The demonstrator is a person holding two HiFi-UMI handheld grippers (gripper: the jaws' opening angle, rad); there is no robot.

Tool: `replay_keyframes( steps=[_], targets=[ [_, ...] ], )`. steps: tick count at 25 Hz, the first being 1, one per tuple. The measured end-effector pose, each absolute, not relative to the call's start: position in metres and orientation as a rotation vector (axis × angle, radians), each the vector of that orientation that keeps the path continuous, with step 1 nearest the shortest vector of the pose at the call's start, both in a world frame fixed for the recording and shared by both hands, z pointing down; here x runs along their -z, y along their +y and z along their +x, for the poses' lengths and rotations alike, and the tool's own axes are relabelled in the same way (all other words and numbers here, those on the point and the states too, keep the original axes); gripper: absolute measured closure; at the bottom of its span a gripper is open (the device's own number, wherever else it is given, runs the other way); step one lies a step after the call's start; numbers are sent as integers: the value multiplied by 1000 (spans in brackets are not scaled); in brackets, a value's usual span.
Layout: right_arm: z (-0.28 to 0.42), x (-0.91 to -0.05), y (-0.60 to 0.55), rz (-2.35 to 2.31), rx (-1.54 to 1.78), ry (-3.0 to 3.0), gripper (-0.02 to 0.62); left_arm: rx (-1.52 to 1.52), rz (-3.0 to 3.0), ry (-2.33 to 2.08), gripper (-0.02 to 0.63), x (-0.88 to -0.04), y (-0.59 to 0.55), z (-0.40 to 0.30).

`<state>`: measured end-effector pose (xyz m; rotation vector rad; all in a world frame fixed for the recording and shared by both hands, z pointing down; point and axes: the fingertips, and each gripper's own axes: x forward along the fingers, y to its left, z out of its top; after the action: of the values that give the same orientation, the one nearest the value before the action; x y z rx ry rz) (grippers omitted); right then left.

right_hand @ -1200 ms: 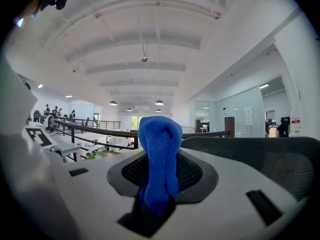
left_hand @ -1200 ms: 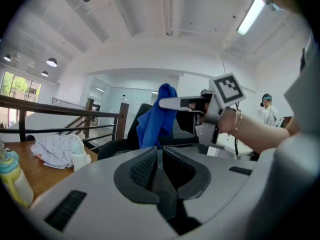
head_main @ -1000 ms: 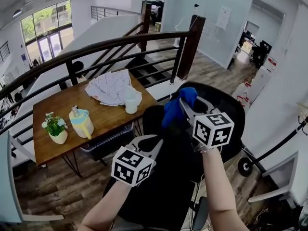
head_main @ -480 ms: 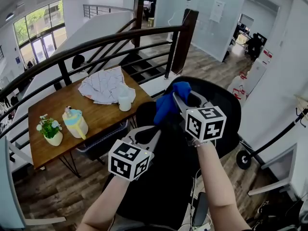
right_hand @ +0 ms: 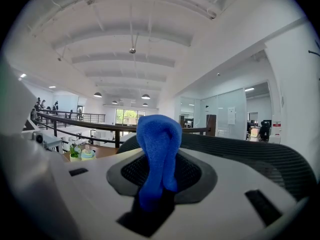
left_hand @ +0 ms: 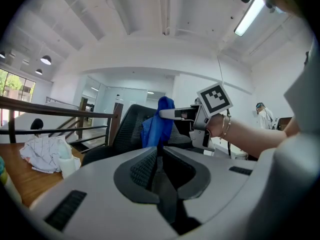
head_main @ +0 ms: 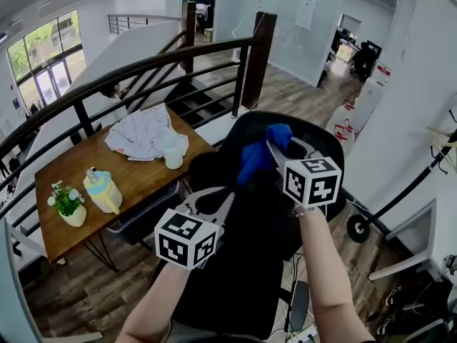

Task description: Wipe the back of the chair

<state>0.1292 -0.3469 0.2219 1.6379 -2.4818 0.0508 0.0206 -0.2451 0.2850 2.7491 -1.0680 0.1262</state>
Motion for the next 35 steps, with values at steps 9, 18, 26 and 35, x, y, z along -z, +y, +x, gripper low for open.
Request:
replay_keyframes(
  steps=[9,18,26,35],
  targets=[
    [190,-221,-328,1766,-65,-2377,457,-137,2800,-935,561,-281,-238,58],
    [251,-215,-289,1909,-48,-2254,456,-151,2831,-822,561,-282,-232,93],
    [287,-213,-252,2012,-66,-2186,454,-147,2851,-731,561,-284,-224,117],
    [314,-215,-221,2137,-149,-2145,454,-140,2859,-695,561,-280,-218,126]
  ],
)
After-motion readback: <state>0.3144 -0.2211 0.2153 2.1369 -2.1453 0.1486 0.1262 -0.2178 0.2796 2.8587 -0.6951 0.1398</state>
